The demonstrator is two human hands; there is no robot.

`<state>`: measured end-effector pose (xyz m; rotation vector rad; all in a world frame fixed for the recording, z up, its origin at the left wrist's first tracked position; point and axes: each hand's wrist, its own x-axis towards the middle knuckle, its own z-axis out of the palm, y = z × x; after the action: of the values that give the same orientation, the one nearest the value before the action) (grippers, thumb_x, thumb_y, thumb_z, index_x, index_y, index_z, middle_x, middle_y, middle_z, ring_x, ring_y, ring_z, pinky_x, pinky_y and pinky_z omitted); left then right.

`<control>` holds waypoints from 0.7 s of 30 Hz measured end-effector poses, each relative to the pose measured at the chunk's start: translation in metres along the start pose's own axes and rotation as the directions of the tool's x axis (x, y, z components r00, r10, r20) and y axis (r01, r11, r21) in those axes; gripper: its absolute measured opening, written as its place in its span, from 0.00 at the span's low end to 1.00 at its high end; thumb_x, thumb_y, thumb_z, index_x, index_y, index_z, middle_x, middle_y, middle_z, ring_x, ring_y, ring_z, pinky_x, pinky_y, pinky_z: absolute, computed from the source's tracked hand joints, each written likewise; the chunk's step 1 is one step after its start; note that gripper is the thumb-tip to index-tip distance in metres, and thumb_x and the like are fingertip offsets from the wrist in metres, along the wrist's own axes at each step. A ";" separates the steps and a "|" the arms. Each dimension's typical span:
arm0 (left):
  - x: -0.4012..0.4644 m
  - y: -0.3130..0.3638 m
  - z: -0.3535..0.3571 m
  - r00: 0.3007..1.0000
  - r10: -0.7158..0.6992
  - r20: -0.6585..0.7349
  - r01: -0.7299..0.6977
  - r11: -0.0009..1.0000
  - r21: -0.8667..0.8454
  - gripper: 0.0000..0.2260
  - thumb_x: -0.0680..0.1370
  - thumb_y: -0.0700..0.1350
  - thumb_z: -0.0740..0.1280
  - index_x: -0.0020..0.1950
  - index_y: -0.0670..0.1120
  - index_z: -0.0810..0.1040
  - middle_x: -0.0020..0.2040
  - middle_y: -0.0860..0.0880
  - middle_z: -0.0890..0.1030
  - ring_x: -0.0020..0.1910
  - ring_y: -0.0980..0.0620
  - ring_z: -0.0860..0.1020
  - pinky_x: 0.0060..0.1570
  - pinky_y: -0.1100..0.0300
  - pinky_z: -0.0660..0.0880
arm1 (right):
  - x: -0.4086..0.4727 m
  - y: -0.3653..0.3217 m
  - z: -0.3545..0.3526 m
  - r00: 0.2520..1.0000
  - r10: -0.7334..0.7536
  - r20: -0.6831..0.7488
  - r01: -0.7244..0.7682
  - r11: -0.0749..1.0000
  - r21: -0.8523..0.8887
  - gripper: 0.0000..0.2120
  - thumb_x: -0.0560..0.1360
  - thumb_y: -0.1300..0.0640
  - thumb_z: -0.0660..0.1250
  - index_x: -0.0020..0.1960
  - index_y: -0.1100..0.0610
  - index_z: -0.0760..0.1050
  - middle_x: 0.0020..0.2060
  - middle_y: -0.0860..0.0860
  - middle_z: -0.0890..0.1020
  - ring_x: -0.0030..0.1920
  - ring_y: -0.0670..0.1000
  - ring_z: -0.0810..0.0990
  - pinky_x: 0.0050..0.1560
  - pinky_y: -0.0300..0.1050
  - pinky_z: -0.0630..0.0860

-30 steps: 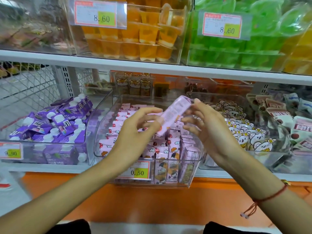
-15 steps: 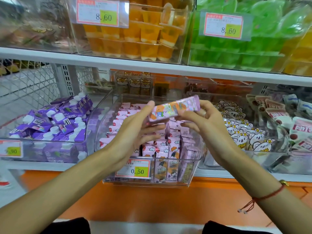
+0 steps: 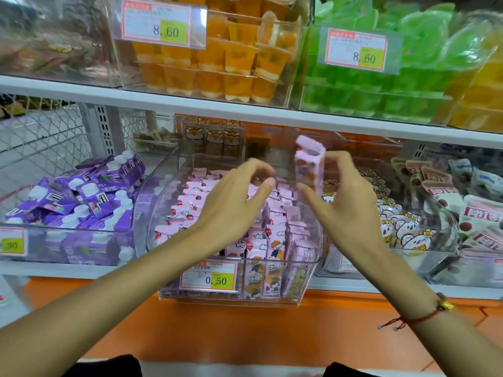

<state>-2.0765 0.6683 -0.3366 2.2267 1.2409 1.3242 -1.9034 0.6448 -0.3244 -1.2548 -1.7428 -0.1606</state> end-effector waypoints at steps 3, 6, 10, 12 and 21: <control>0.005 -0.015 0.014 0.971 0.025 0.237 -0.107 0.935 0.338 0.13 0.82 0.49 0.55 0.64 0.52 0.74 0.64 0.54 0.75 0.63 0.54 0.67 0.59 0.57 0.65 | 0.006 0.002 0.000 0.994 0.102 -0.048 -0.096 0.988 0.120 0.25 0.71 0.57 0.72 0.61 0.51 0.62 0.44 0.36 0.79 0.39 0.43 0.80 0.41 0.49 0.77; 0.000 -0.028 0.019 0.894 0.043 0.446 -0.269 0.846 0.459 0.18 0.82 0.55 0.51 0.67 0.53 0.73 0.70 0.55 0.70 0.68 0.52 0.62 0.64 0.58 0.56 | 0.010 0.002 0.005 0.990 0.136 -0.029 -0.126 0.966 0.227 0.31 0.70 0.59 0.74 0.65 0.49 0.59 0.44 0.21 0.72 0.44 0.35 0.78 0.44 0.40 0.77; -0.010 -0.034 0.015 0.880 0.087 0.467 -0.326 0.826 0.460 0.23 0.80 0.61 0.50 0.69 0.52 0.72 0.70 0.56 0.70 0.70 0.54 0.61 0.67 0.58 0.52 | 0.012 0.001 0.011 0.995 0.104 -0.004 -0.100 0.970 0.223 0.32 0.71 0.57 0.73 0.66 0.45 0.57 0.42 0.40 0.78 0.42 0.44 0.81 0.44 0.48 0.79; -0.014 -0.032 0.010 0.888 0.114 0.445 -0.326 0.839 0.436 0.23 0.79 0.63 0.50 0.67 0.53 0.73 0.65 0.57 0.74 0.65 0.56 0.65 0.64 0.59 0.57 | 0.013 0.000 0.016 0.996 0.072 0.059 -0.084 0.968 0.236 0.29 0.72 0.57 0.71 0.66 0.47 0.59 0.42 0.42 0.78 0.42 0.43 0.81 0.45 0.44 0.78; -0.034 -0.026 -0.001 0.906 0.076 0.417 -0.201 0.943 0.265 0.16 0.78 0.59 0.59 0.64 0.58 0.72 0.47 0.62 0.71 0.48 0.62 0.65 0.46 0.62 0.63 | 0.006 0.004 0.026 0.894 0.033 0.448 -0.117 0.980 0.163 0.13 0.76 0.61 0.66 0.59 0.53 0.71 0.51 0.49 0.77 0.52 0.49 0.77 0.51 0.41 0.76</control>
<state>-2.0992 0.6571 -0.3716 2.6691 1.2057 0.6854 -1.9156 0.6659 -0.3353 -1.2841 -2.0337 0.3575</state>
